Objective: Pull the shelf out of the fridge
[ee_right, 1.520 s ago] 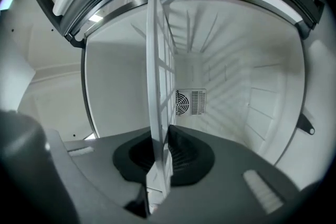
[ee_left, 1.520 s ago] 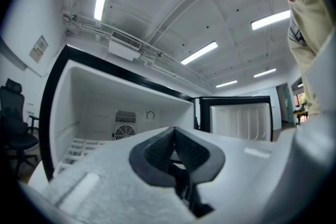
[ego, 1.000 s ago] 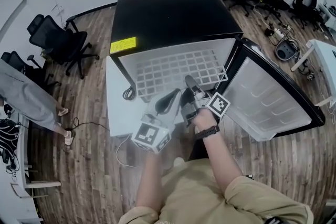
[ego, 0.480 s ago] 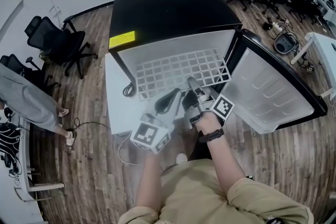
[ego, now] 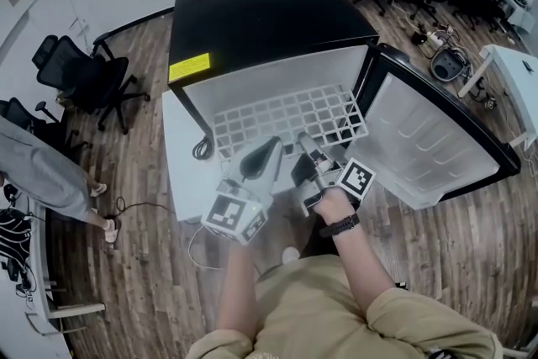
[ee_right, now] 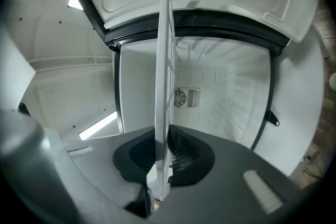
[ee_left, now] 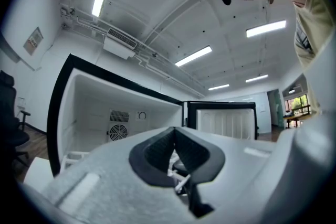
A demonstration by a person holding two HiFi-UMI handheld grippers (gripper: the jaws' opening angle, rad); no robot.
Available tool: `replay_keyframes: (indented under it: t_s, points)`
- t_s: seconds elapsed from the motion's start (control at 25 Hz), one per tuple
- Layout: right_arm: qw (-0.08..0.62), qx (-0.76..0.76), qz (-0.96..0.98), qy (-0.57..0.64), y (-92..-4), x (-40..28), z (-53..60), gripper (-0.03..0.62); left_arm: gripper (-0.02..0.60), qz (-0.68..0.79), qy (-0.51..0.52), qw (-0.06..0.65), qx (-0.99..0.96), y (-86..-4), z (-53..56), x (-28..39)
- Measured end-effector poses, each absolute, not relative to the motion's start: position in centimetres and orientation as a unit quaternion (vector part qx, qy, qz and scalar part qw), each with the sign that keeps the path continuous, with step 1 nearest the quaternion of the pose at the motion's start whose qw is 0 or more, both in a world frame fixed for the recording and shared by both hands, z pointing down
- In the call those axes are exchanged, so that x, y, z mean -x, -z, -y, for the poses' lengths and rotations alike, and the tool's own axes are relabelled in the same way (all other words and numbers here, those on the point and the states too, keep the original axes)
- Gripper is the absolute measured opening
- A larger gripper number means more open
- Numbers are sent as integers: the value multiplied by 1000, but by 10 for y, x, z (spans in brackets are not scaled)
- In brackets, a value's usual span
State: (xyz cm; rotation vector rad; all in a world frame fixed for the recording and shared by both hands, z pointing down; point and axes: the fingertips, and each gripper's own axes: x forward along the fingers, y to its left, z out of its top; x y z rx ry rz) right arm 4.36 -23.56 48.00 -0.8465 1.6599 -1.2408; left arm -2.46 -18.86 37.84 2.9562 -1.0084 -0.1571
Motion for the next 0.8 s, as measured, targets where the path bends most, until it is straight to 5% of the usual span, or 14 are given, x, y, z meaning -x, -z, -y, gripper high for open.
replay_keyframes:
  t_s: [0.8]
  points:
    - [322,456,-758,338,-441,-55,197,31,-2,338,51,24,-939,-378,199,29]
